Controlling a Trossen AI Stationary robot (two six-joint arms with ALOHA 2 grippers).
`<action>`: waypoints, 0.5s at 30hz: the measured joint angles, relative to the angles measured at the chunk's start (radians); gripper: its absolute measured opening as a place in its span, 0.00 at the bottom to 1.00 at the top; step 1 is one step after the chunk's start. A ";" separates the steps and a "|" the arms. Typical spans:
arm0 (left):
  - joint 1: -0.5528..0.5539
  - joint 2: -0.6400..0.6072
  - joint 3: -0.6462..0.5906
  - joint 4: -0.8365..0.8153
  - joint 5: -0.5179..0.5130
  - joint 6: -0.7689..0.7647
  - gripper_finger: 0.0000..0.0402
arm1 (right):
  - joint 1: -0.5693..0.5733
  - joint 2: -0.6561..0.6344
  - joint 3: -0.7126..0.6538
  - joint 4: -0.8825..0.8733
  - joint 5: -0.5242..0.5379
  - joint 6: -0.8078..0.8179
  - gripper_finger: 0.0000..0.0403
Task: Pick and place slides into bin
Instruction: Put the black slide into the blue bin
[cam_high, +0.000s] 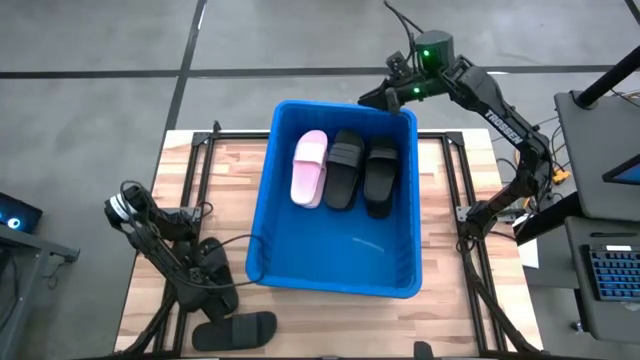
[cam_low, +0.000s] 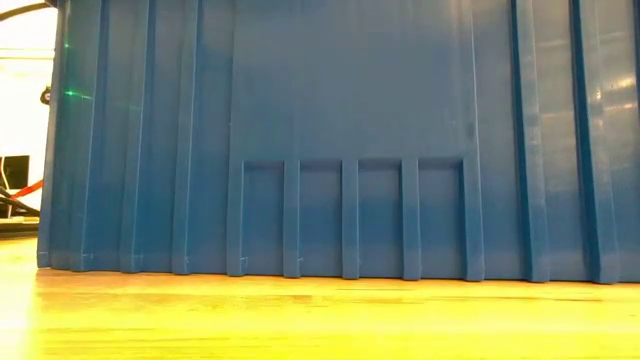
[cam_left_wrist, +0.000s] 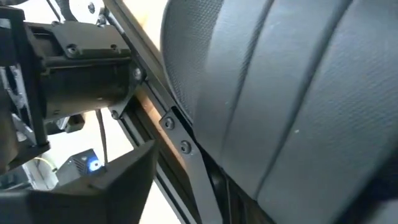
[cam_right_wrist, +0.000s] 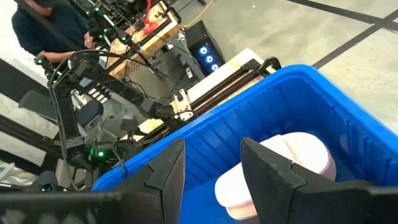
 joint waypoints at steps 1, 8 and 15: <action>0.000 0.001 0.000 0.004 -0.001 0.000 0.75 | 0.003 0.000 0.000 0.000 0.000 0.000 0.36; 0.000 0.004 -0.020 0.027 -0.019 0.001 0.32 | 0.033 0.000 0.000 -0.001 0.000 0.000 0.36; 0.000 -0.005 -0.038 0.033 -0.036 0.023 0.03 | 0.062 0.000 0.000 -0.001 0.000 -0.001 0.36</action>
